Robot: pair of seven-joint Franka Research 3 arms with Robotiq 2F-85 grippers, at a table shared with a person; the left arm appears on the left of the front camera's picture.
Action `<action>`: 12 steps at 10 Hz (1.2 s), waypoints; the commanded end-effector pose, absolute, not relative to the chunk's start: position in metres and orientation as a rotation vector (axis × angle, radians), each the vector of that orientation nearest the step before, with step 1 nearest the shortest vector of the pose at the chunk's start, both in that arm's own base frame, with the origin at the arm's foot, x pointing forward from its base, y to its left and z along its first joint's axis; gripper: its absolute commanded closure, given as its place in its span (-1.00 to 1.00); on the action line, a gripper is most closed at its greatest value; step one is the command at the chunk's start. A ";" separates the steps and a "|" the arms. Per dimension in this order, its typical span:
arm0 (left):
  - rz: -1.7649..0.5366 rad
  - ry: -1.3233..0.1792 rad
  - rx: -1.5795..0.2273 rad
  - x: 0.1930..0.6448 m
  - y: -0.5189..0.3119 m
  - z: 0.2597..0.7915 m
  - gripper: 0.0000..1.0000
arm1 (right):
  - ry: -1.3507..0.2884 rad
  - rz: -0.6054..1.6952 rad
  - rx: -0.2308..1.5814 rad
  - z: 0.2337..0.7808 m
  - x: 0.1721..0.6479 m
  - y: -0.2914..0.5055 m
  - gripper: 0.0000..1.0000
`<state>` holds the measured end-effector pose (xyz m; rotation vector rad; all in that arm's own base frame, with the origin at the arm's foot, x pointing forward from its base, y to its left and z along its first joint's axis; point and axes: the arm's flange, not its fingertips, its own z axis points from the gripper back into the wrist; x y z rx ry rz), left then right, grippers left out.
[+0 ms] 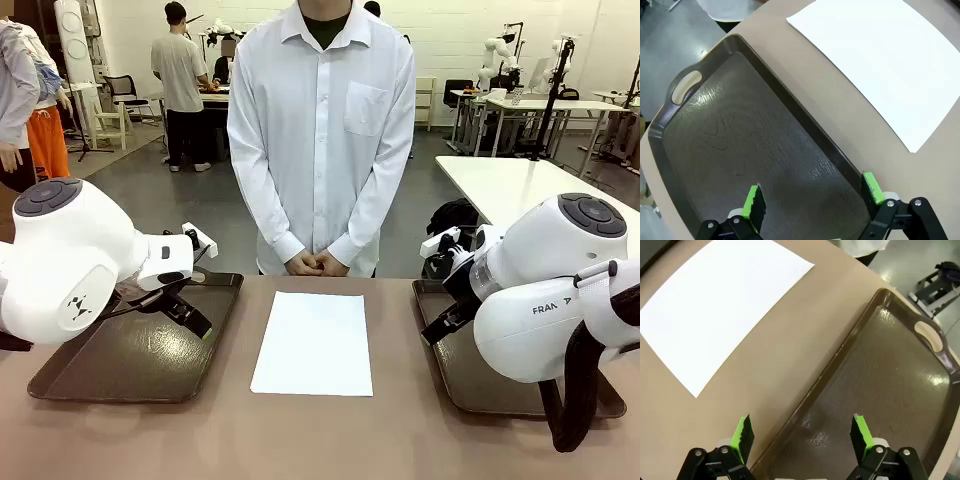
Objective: Sort the A4 documents.
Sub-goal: Receive the A4 Paper.
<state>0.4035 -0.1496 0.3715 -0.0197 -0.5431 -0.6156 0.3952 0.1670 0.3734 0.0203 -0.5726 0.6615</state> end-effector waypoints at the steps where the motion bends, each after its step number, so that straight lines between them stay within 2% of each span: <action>1: -0.616 -0.543 -0.020 0.403 -0.150 0.372 -1.00 | -0.573 0.662 0.020 0.373 0.395 0.167 -1.00; 12: -0.616 -0.543 -0.020 0.403 -0.150 0.372 -1.00 | -0.573 0.662 0.020 0.373 0.395 0.167 -1.00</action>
